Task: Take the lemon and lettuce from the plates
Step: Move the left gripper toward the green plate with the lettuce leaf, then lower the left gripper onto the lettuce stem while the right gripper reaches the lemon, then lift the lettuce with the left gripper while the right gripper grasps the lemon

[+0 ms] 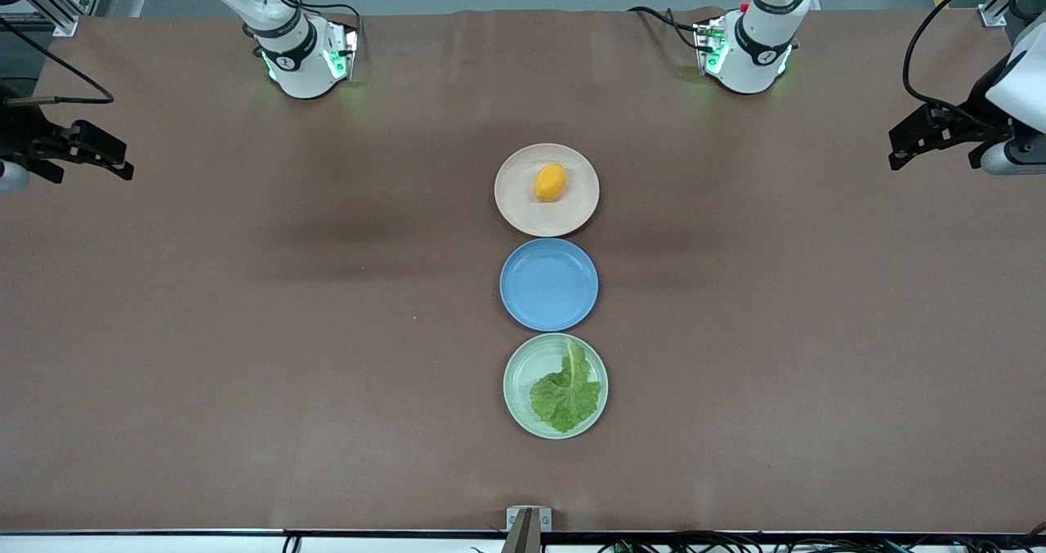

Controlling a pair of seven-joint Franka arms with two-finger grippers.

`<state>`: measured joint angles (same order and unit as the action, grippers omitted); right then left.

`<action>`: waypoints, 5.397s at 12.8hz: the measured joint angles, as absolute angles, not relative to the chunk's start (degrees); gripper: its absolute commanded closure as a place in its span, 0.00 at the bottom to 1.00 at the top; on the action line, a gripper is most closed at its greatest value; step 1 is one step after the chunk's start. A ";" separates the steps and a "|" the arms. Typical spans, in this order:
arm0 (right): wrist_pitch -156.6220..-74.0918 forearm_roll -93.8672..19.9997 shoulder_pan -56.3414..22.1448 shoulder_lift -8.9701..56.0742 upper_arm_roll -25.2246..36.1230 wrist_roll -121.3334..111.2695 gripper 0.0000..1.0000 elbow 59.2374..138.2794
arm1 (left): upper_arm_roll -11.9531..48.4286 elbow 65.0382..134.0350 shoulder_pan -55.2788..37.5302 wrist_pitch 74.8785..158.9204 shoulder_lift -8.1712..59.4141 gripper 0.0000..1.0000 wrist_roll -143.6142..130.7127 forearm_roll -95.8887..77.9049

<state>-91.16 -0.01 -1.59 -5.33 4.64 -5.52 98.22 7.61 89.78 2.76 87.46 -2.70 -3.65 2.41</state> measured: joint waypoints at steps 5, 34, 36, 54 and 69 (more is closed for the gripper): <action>-91.08 -0.18 -1.77 -5.32 4.53 -5.51 0.00 98.23 | 7.71 89.65 2.45 87.45 -2.08 0.00 -3.42 2.41; -90.40 -1.89 -3.39 3.66 4.91 -1.81 0.00 95.95 | 8.63 79.90 -23.29 148.74 49.29 0.28 -11.89 2.39; -89.72 -4.74 -7.11 3.52 4.63 7.67 0.00 95.93 | 8.62 79.85 -23.52 152.40 51.51 0.29 -11.89 2.39; -123.82 -5.11 -61.98 20.51 3.94 89.75 0.00 103.25 | 5.39 78.27 -28.49 155.26 54.21 0.99 -11.75 3.96; -139.02 0.23 -63.51 35.26 5.17 92.42 0.12 102.43 | 3.22 95.66 -9.74 127.42 26.55 0.97 -10.92 4.81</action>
